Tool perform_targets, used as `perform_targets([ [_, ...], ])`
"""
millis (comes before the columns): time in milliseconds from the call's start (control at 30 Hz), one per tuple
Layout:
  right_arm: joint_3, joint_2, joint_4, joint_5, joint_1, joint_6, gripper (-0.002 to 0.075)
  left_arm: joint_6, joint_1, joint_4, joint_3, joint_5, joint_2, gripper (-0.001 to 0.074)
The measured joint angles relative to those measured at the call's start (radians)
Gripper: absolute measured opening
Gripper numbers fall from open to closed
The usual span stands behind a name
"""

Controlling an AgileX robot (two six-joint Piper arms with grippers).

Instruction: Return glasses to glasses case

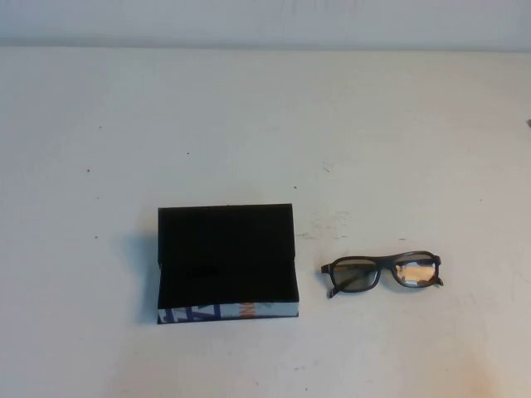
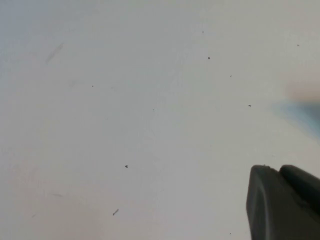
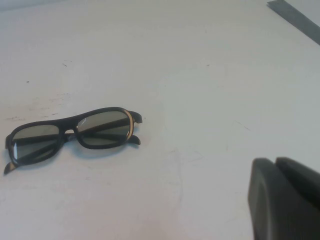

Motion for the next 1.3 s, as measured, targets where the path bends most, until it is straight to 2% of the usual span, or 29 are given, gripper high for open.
perform_targets([
  [1133, 0.0, 0.0, 0.0, 0.0, 0.0, 0.0, -0.0014, 0.0, 0.0, 0.0, 0.0, 0.0, -0.001, -0.0001],
  [1300, 0.0, 0.0, 0.057, 0.0, 0.0, 0.0, -0.0014, 0.0, 0.0, 0.0, 0.0, 0.0, -0.001, -0.0001],
])
